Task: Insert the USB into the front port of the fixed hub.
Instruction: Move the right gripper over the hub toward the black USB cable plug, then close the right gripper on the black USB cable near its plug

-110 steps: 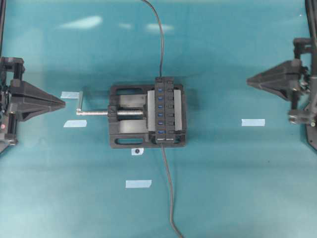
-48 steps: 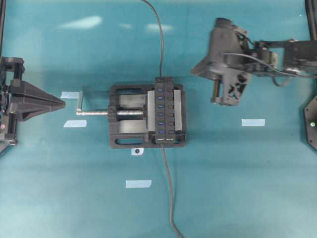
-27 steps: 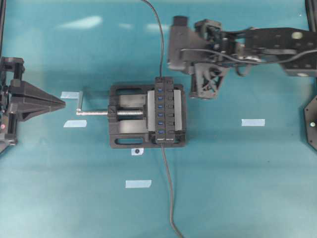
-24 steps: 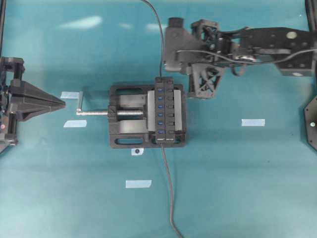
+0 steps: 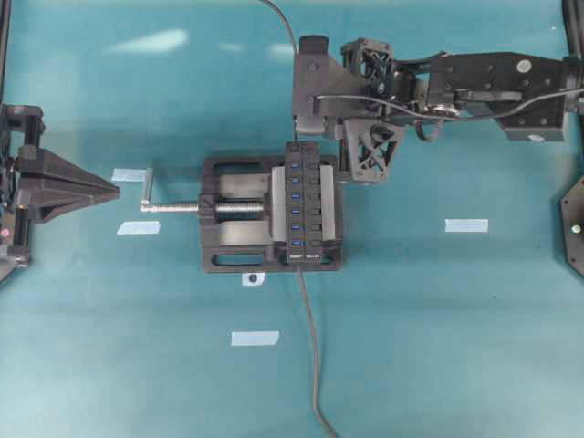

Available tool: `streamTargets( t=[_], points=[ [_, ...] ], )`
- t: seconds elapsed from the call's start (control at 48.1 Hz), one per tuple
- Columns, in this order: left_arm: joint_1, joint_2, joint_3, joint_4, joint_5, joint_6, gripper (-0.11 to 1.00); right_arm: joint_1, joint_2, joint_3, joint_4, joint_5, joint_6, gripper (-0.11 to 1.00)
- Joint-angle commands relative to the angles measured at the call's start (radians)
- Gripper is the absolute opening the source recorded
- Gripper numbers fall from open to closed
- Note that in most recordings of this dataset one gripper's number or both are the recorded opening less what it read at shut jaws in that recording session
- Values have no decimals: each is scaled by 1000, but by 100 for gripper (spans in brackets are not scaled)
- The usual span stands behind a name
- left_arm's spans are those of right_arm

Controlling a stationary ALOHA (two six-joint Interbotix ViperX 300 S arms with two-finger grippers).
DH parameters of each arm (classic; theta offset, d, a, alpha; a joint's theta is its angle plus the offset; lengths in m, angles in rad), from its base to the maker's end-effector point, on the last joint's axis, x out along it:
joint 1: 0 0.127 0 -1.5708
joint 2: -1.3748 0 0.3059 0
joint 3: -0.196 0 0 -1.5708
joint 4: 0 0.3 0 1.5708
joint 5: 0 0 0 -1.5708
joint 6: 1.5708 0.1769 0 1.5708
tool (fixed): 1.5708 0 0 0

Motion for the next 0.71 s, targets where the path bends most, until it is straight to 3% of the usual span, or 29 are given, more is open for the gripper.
streamTargets(
  t=[0.0, 0.458, 0.582, 0.686],
  points=[
    [0, 3, -15, 2, -5, 0, 0, 5, -9, -23, 12, -15, -12, -3],
    [0, -2, -14, 3, -5, -3, 0, 6, 12, -17, 26, -71, -12, 3],
    [-2, -2, -14, 3, -5, -5, 0, 6, 14, -17, 29, -75, -12, 15],
    [0, -2, -14, 3, -5, -5, 0, 6, 18, -17, 29, -78, -11, 34]
  ],
)
